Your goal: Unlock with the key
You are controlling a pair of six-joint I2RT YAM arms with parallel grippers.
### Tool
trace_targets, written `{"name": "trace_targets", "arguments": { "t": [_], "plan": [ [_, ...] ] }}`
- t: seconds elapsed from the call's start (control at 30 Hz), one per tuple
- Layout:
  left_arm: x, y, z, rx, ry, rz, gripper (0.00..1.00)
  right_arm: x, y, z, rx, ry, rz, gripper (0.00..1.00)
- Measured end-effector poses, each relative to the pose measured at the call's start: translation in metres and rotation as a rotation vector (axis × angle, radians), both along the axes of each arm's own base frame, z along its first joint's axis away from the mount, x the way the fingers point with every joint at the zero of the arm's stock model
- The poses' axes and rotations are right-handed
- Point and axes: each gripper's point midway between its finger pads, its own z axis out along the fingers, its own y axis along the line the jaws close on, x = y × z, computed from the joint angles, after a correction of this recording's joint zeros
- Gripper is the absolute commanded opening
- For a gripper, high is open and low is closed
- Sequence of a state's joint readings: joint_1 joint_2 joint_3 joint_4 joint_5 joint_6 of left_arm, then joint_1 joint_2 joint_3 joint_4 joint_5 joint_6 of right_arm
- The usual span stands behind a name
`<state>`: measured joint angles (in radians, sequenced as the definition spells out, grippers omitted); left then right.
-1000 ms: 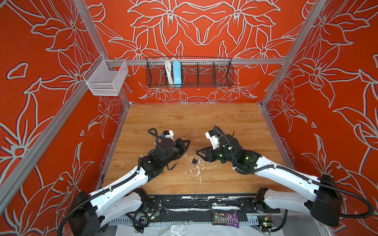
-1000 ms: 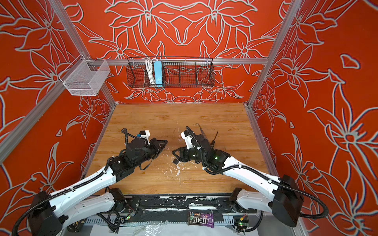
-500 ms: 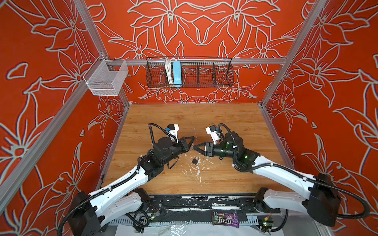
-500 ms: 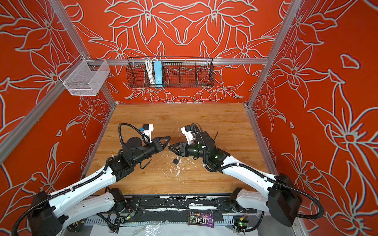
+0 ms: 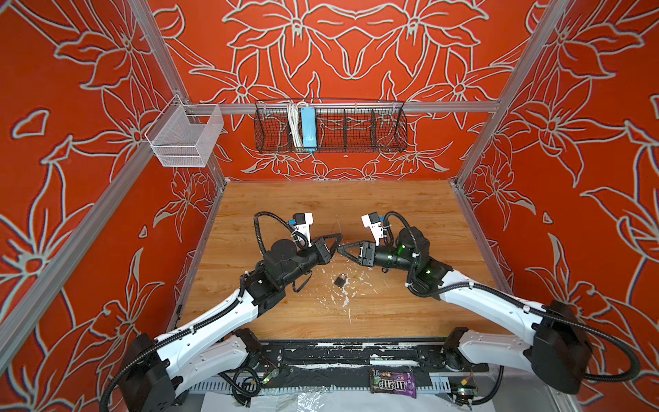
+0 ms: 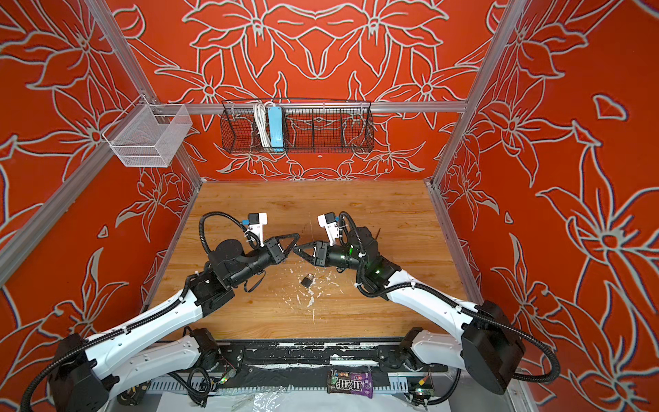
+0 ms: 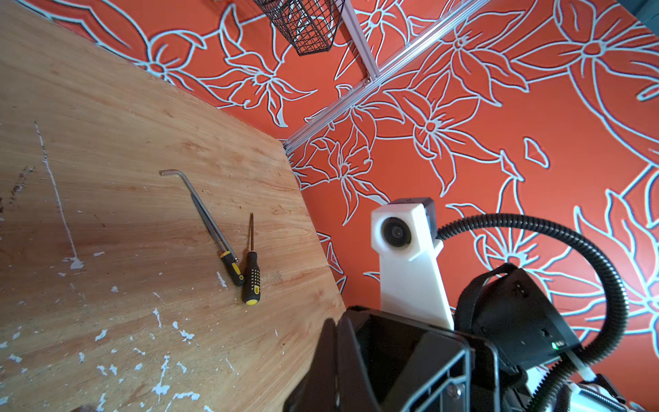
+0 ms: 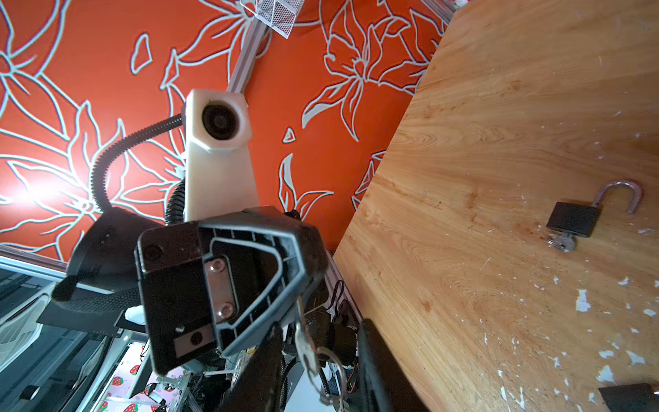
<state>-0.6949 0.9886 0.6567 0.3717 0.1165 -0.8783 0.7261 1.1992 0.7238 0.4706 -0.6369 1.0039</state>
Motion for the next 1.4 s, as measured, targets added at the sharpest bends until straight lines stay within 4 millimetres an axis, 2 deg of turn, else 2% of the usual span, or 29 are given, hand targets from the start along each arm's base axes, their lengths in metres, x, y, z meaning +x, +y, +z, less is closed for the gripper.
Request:
{"name": "trace_targets", "arguments": {
  "t": [0.2,0.47,0.57,0.8,1.3,1.4],
  "plan": [
    [0.008,-0.006,-0.006,0.011,0.014,-0.001,0.0,-0.001,-0.001,0.003,0.017,-0.006,0.012,0.28],
    [0.009,-0.01,0.006,-0.009,-0.011,-0.012,0.0,-0.001,-0.004,-0.003,0.025,0.001,0.014,0.22],
    [0.01,-0.011,0.004,-0.006,-0.007,-0.017,0.0,-0.001,-0.005,-0.003,0.033,0.002,0.017,0.18],
    [0.011,-0.013,0.004,-0.007,-0.008,-0.019,0.0,0.001,-0.006,0.0,0.053,-0.001,0.018,0.18],
    [0.011,-0.013,0.007,-0.012,-0.018,-0.018,0.0,0.002,-0.007,0.005,0.068,-0.009,0.019,0.0],
    [0.011,-0.013,0.007,-0.012,-0.018,-0.018,0.0,0.002,-0.007,0.005,0.068,-0.01,0.019,0.0]
  ]
}}
